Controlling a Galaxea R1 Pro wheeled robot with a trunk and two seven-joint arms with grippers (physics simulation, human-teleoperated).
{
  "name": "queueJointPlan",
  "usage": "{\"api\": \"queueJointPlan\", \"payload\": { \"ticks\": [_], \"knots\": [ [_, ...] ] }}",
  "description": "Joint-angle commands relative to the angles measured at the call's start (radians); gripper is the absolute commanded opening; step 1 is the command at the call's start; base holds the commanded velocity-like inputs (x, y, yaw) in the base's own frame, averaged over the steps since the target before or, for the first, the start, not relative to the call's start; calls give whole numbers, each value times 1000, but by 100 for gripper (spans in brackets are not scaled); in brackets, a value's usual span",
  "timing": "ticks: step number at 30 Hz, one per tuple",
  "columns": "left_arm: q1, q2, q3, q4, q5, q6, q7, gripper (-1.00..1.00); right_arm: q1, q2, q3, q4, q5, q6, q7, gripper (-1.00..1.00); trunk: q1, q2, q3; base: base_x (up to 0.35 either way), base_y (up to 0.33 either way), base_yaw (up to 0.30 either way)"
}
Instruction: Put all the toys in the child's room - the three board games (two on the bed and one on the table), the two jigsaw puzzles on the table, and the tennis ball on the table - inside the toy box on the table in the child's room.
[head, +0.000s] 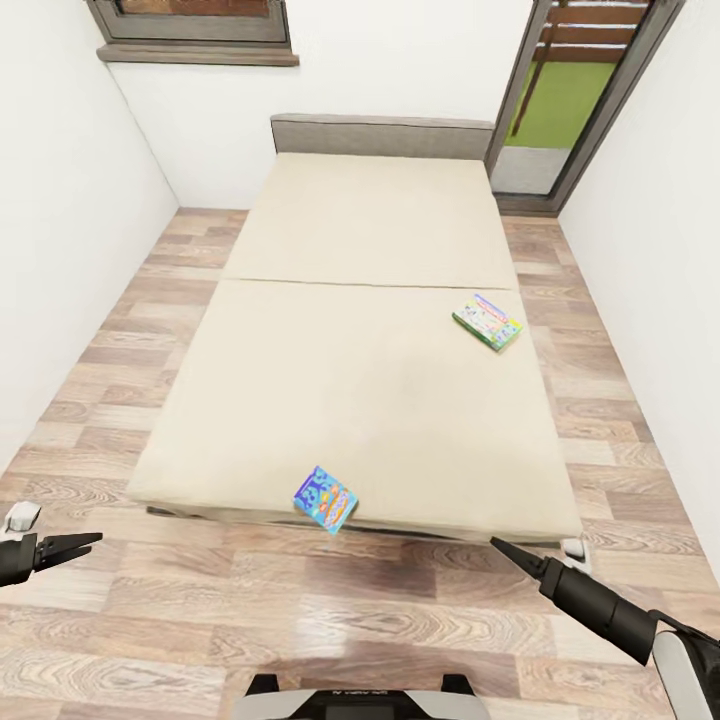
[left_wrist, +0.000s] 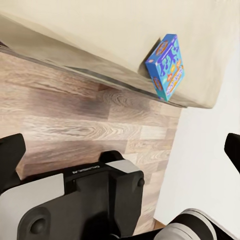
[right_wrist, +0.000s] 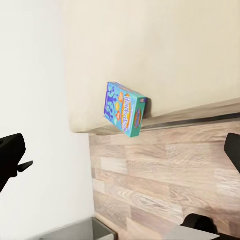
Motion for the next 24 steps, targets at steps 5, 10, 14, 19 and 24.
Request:
{"api": "queueJointPlan", "payload": {
  "ticks": [5,10,14,19,24],
  "knots": [
    [0,0,1,0,0,10,-4,100,0,0,0,7,-2,3,3,100,0,0,8,0,0,75],
    [0,0,1,0,0,10,-4,100,0,0,1,10,-2,1,4,100,0,0,16,0,0,75],
    [0,-1,1,0,0,10,-4,100,0,0,2,11,-3,1,4,100,0,0,22,0,0,73],
    [0,0,1,0,0,10,-4,100,0,0,2,12,-3,1,4,100,0,0,31,0,0,50],
    [0,-1,1,0,0,10,-4,100,0,0,1,12,-3,0,4,100,0,0,39,0,0,20]
  ]
}}
